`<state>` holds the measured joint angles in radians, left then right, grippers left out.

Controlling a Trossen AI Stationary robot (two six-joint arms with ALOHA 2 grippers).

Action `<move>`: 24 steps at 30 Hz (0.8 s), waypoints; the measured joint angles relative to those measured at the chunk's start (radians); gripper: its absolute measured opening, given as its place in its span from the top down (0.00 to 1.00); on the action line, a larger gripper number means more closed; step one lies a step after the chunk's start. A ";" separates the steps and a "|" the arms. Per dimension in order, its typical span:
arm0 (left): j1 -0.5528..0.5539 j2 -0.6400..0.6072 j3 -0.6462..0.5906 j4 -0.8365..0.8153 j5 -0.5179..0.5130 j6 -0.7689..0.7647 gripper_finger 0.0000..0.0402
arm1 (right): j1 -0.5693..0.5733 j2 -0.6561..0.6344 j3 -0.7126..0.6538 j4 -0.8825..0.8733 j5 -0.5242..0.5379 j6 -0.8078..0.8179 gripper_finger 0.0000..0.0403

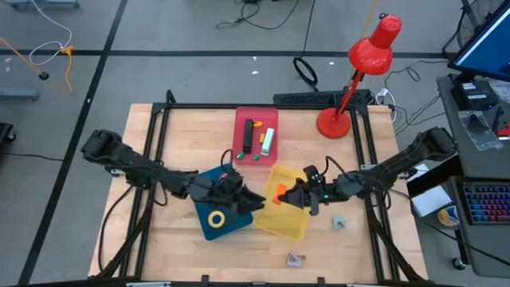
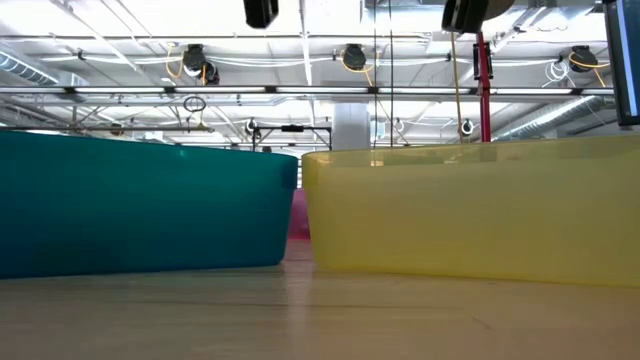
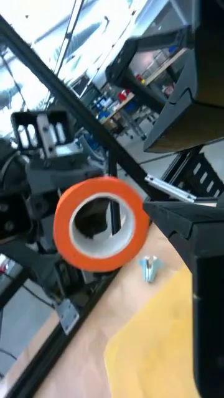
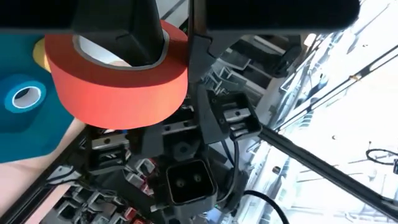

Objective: Pick and place Stapler, Stapler remover, tape
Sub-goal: Put the orange tape into the blue bin

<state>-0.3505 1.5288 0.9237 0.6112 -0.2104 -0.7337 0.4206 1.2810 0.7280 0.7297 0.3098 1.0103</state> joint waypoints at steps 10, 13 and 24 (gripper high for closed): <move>0.055 0.041 -0.001 0.021 0.042 -0.017 0.66 | -0.031 0.053 0.000 -0.001 -0.019 0.060 0.92; 0.063 0.049 0.000 0.025 0.047 -0.017 0.66 | -0.047 0.063 0.000 0.000 -0.044 0.077 0.92; 0.086 0.069 -0.002 0.010 0.103 -0.048 0.68 | -0.109 0.101 0.057 -0.054 -0.141 0.073 0.92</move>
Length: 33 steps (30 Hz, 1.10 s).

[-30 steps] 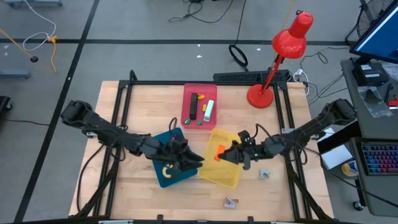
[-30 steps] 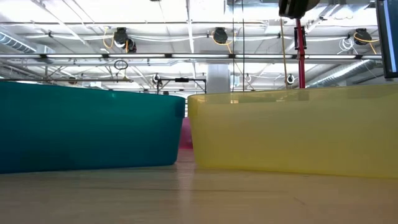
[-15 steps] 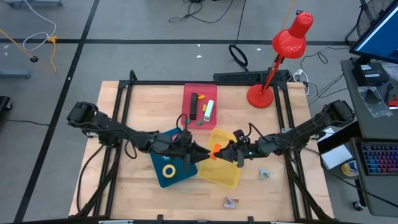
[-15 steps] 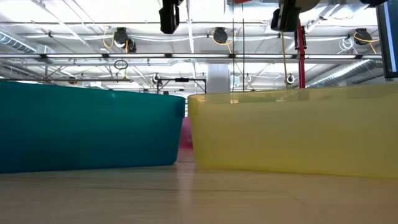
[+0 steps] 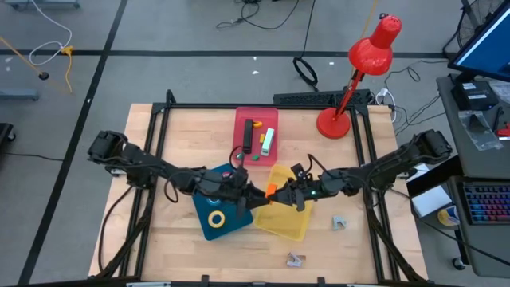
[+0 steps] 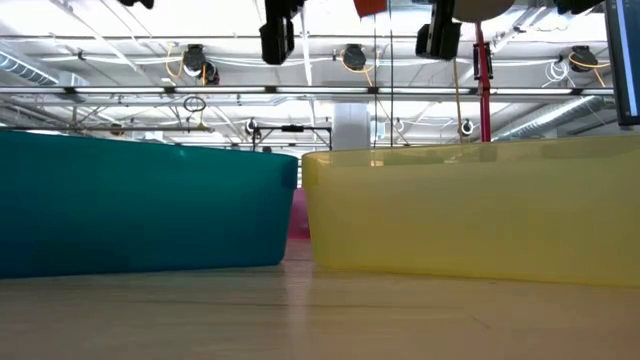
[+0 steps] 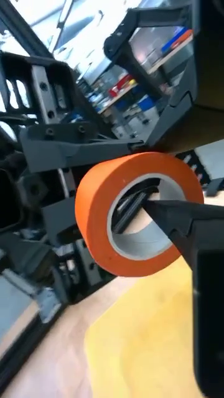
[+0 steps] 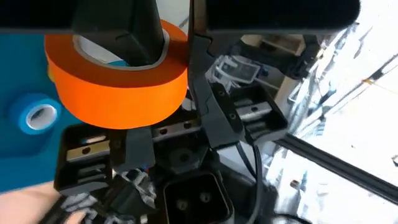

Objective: Pick and place Stapler, Stapler remover, tape
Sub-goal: Put the orange tape into the blue bin

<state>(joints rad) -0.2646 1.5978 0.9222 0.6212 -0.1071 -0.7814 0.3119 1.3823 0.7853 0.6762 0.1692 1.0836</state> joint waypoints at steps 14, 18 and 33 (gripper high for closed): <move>0.024 -0.059 0.013 -0.346 0.237 0.012 0.89 | -0.001 0.008 0.008 -0.036 -0.236 0.036 0.68; 0.016 -0.069 -0.006 -0.441 0.384 -0.015 0.91 | 0.024 -0.003 0.002 -0.035 -0.357 0.087 0.65; -0.056 -0.085 0.001 -0.785 0.165 -0.154 0.91 | 0.138 -0.002 -0.042 -0.061 -0.376 0.157 0.66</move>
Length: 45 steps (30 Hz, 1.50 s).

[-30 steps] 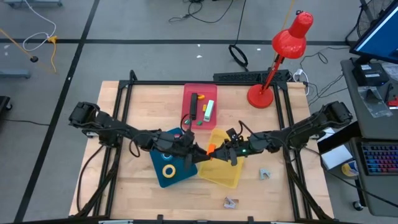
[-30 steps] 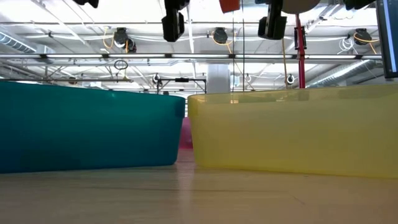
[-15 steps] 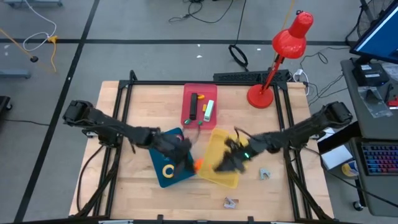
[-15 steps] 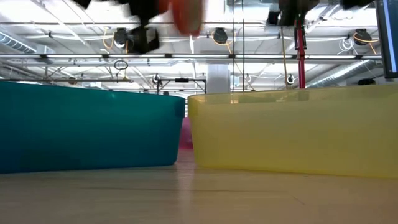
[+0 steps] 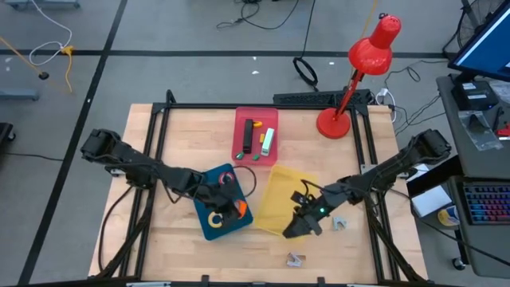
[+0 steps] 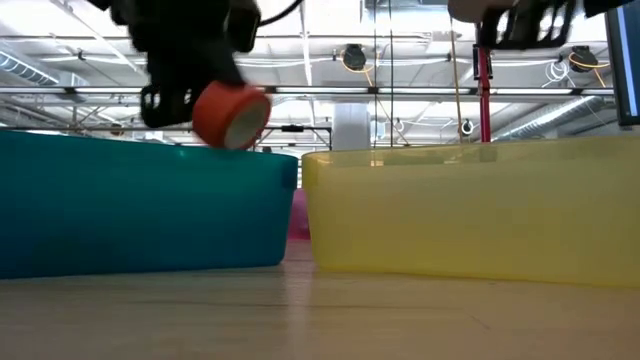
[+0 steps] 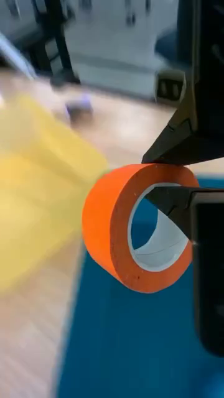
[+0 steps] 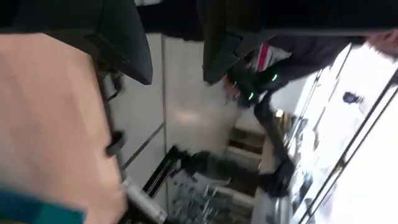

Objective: Pick and place Stapler, Stapler remover, tape
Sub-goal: Put the orange tape into the blue bin

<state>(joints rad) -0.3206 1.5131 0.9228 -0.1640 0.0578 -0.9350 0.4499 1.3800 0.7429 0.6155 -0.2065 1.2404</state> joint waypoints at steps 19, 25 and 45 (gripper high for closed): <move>0.003 0.064 0.000 -0.124 -0.204 -0.289 0.91 | 0.024 -0.001 -0.003 0.024 0.052 -0.020 0.67; 0.023 0.097 0.000 -0.143 -0.192 -0.351 0.91 | 0.023 -0.001 -0.003 0.024 0.053 -0.022 0.67; 0.074 0.098 0.000 -0.175 -0.101 -0.342 0.74 | 0.024 0.000 -0.003 0.031 0.043 -0.032 0.67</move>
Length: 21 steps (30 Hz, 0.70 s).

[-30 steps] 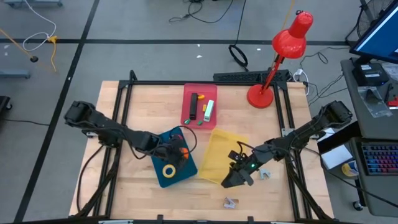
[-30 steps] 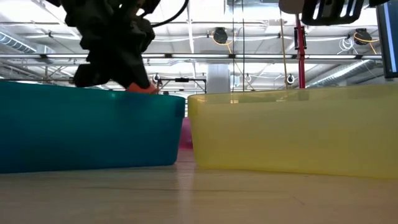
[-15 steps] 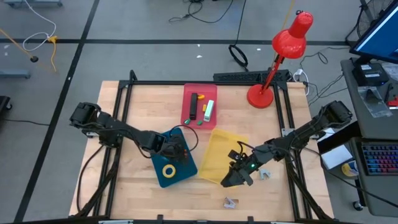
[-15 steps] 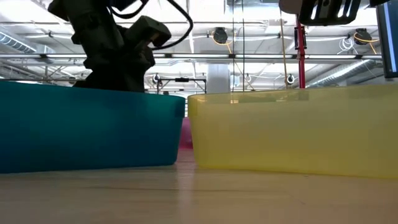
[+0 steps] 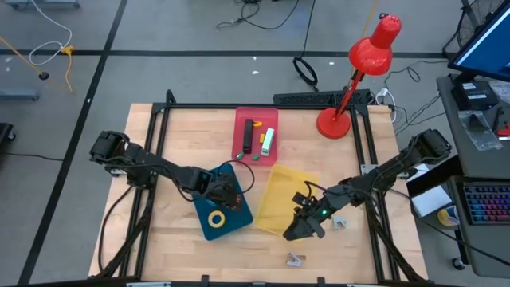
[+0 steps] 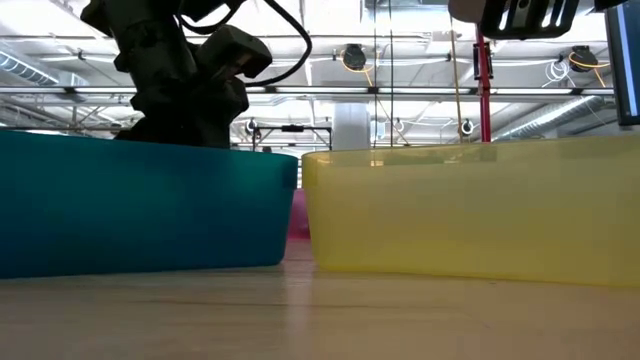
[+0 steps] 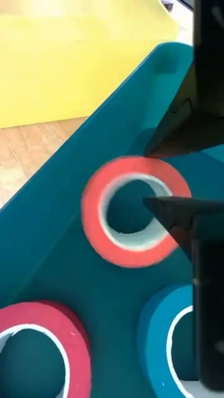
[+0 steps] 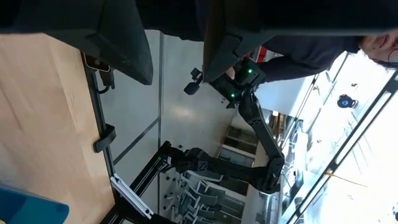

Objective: Pick and place Stapler, Stapler remover, tape
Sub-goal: Put the orange tape into the blue bin, then put the blue staple remover into the yellow bin

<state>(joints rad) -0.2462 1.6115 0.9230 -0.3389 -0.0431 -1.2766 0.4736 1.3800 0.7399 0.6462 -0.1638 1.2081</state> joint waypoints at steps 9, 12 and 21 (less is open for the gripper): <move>0.002 -0.005 0.000 -0.001 0.001 -0.001 0.53 | 0.045 0.000 0.000 -0.167 -0.129 0.101 0.67; 0.002 -0.024 0.000 0.005 0.000 -0.006 0.50 | 0.096 0.000 0.000 -0.331 -0.168 0.194 0.67; 0.002 -0.076 0.003 0.233 -0.002 0.040 0.50 | 0.263 -0.005 0.000 -0.583 -0.178 0.485 0.67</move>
<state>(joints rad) -0.2443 1.5355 0.9264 -0.1061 -0.0446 -1.2369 0.7366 1.3746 0.7395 0.0630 -0.3414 1.6927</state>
